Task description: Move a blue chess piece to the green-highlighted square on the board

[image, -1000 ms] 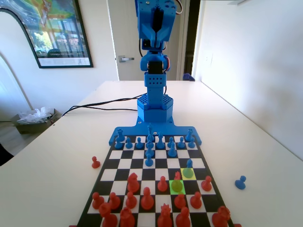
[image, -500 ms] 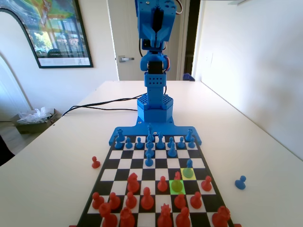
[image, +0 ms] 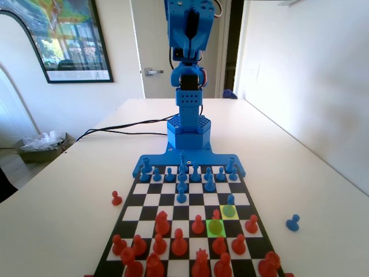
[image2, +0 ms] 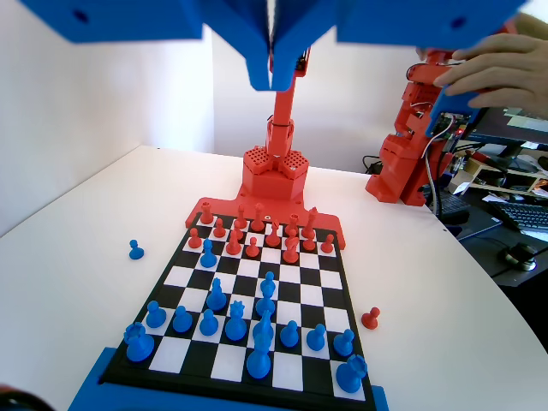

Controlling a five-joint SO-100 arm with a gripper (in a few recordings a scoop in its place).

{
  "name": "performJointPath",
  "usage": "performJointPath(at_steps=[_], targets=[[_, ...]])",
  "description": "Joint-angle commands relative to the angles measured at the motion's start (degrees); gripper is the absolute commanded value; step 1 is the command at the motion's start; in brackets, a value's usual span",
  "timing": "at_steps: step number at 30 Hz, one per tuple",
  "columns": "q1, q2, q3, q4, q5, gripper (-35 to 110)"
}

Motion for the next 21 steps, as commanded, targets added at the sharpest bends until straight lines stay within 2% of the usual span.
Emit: performJointPath(at_steps=[1, 15, 21], targets=[[-0.4, 1.1, 0.4, -0.9, -0.4, 1], [-0.9, 1.0, -0.4, -1.1, 2.0, 2], [-3.3, -9.9, -13.3, 4.6, 7.7, 3]])
